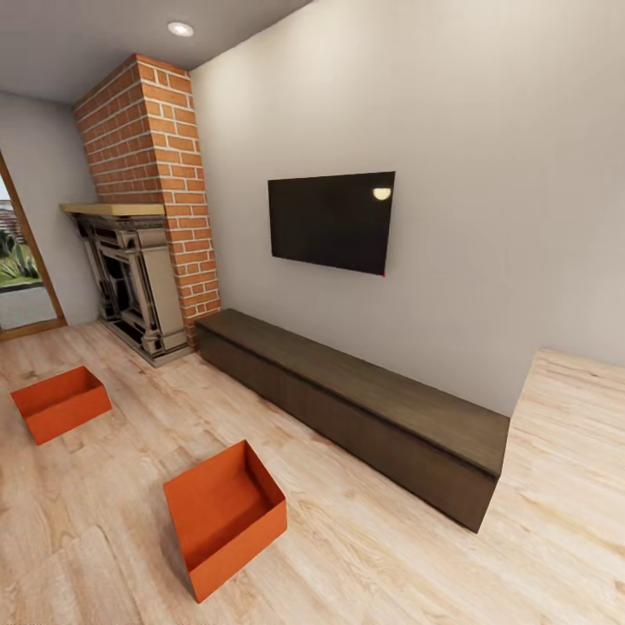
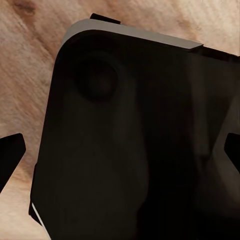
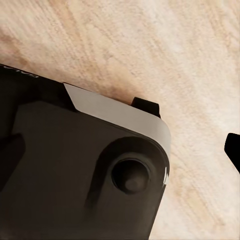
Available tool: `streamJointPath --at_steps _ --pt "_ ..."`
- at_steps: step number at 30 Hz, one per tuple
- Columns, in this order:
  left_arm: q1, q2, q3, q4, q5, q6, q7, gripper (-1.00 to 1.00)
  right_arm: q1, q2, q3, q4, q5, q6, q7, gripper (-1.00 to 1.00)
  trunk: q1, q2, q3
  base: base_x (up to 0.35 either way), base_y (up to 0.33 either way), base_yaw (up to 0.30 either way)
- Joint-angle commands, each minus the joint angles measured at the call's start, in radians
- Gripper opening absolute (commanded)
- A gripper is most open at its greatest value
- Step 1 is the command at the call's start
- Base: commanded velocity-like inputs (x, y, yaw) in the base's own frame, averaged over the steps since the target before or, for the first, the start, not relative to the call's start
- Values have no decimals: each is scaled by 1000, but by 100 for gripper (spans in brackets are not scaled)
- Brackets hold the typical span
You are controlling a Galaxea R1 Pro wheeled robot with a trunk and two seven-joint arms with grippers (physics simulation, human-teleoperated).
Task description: Move the two storage containers from the living room to the garage. In the garage, place one container on the floor and stack the other container on top of it (either order is fine).
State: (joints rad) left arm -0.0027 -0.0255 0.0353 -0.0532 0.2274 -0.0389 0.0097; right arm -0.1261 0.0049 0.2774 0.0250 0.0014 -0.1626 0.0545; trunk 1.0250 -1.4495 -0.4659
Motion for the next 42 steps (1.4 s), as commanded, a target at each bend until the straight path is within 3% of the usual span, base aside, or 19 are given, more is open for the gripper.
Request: streamJointPath --at_steps 1,14,31,42 --pt "0 0 3 0 3 -3 1 100 -1 0 1 3 0 -5 2 100 0 -1 -1 0 0 4" --pt "0 1 -3 1 3 -1 1 100 -1 2 -6 3 -2 -5 1 100 0 -1 -1 158 -142 21" --pt "0 1 -3 0 3 -3 1 100 -1 1 2 3 -2 -3 1 100 0 -1 -1 239 -222 266" --pt "0 2 -2 0 3 -3 1 100 -1 1 2 3 -1 -3 1 100 0 -1 -1 35 -30 280"
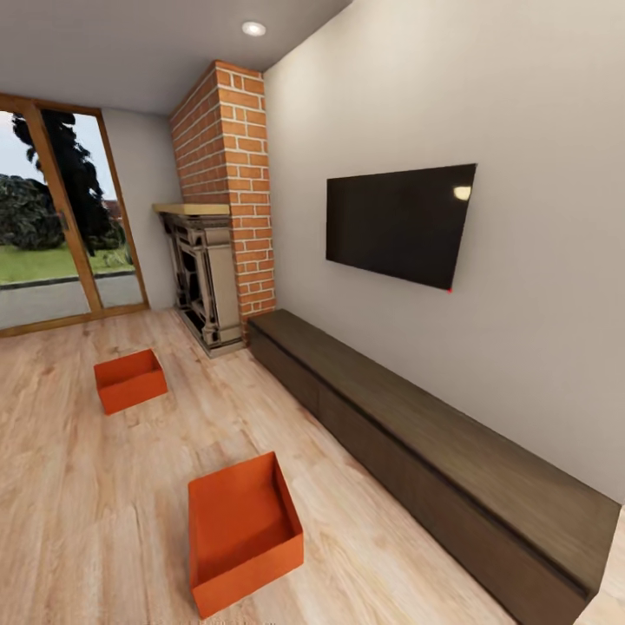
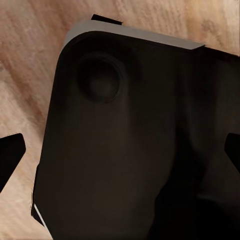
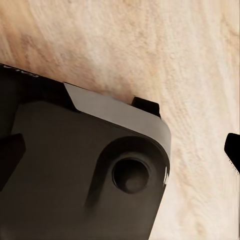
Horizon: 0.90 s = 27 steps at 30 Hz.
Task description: Move the two storage containers from the living room to the garage. In the garage, place one container on the floor and stack the other container on top of it (either order is fine).
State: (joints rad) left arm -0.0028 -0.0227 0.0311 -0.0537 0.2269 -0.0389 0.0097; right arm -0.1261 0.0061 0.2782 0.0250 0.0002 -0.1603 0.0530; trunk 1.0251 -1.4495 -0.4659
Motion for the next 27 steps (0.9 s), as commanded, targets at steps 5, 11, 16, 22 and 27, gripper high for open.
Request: streamJointPath --at_steps 5,11,16,22,27 --pt "0 0 3 0 4 -3 1 100 -1 0 1 3 0 -5 2 100 0 -1 -1 1 -1 280" --pt "0 1 3 0 5 -3 1 100 -1 0 1 3 0 -5 2 100 0 -1 -1 0 0 280" --pt "0 0 4 0 5 -3 1 100 -1 0 1 3 0 -5 2 100 0 -1 -1 0 0 280" --pt "0 0 4 0 5 -3 1 100 -1 1 1 3 0 -5 2 100 0 -1 -1 0 0 280" --pt "0 0 4 0 5 -3 1 100 -1 1 1 3 0 -5 2 100 0 -1 -1 0 0 263"
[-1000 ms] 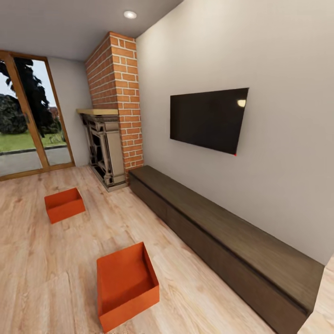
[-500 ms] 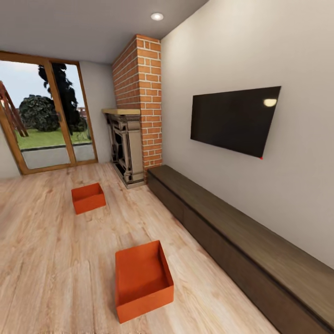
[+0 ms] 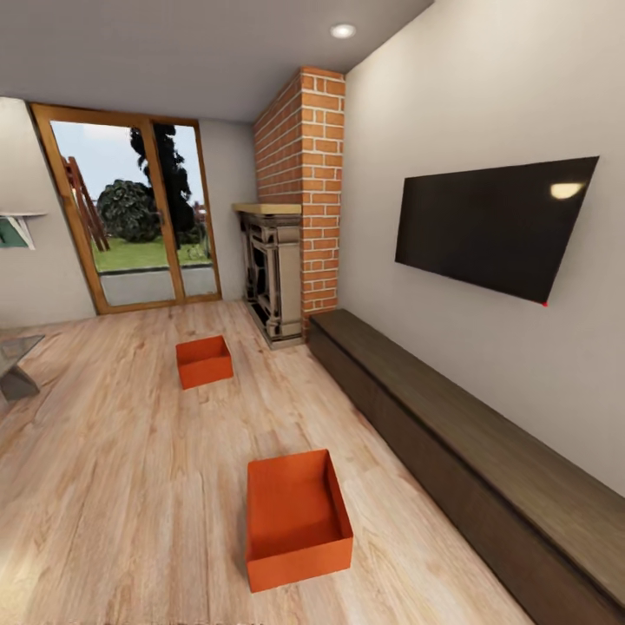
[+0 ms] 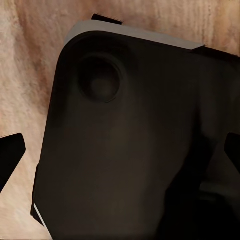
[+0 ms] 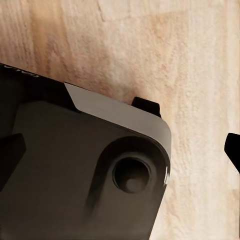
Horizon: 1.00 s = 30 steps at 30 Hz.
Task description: Move the two storage containers from the living room to the garage. In the garage, place one container on the floor and stack the other container on top of it (either order is fine).
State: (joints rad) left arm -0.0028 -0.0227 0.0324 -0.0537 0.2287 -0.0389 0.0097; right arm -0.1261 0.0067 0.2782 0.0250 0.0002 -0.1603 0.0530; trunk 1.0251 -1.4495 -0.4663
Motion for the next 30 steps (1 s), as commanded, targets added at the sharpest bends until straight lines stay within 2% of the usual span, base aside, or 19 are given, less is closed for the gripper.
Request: streamJointPath --at_steps 1,23,30 --pt "0 0 3 0 3 -3 1 100 -1 -1 1 3 0 -5 2 100 0 -1 -1 0 0 142" --pt "-2 -3 10 6 6 -3 -7 100 -1 -12 -1 3 5 -4 -11 100 0 -1 -1 0 0 11" --pt "-2 -2 11 6 6 -3 -7 100 -1 -8 -1 3 5 -4 -11 100 0 -1 -1 0 0 0"
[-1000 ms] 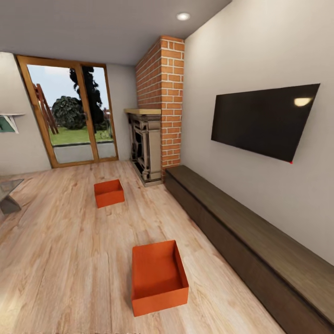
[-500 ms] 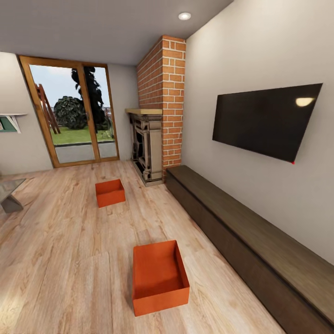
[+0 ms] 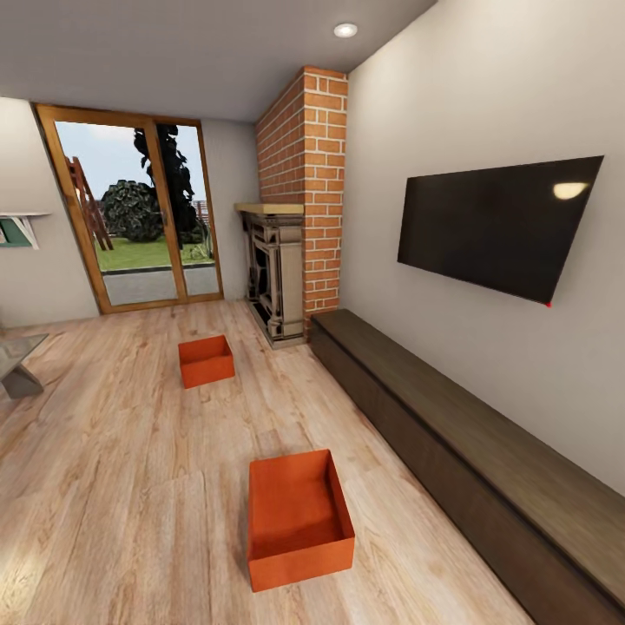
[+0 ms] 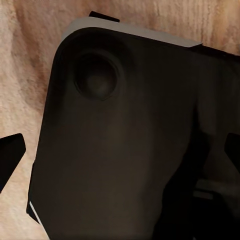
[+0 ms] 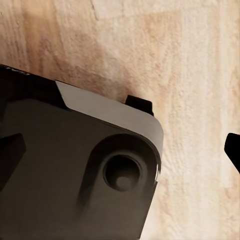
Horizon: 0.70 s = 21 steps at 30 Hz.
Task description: Move the two storage containers from the living room to the garage. In the garage, place one container on the floor and stack the other container on top of it (either order is fine).
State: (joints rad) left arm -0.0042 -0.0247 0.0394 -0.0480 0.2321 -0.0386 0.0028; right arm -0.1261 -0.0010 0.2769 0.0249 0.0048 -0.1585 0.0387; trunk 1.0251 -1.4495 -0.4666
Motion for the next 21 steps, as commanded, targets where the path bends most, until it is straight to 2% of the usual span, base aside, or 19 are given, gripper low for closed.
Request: streamJointPath --at_steps 1,3,16,21 --pt "0 0 4 0 3 -3 0 100 -1 1 1 3 0 -6 3 100 0 -1 -1 0 0 0" --pt "0 -1 4 0 3 -3 0 100 -1 2 1 3 0 -6 3 100 0 -1 -1 0 0 3" --pt "0 -1 4 0 3 -3 0 100 -1 2 1 4 0 -6 0 100 0 -1 -1 0 0 260" --pt "0 -1 4 0 3 -3 0 100 -1 4 1 5 1 -6 0 100 0 -1 -1 0 0 81"
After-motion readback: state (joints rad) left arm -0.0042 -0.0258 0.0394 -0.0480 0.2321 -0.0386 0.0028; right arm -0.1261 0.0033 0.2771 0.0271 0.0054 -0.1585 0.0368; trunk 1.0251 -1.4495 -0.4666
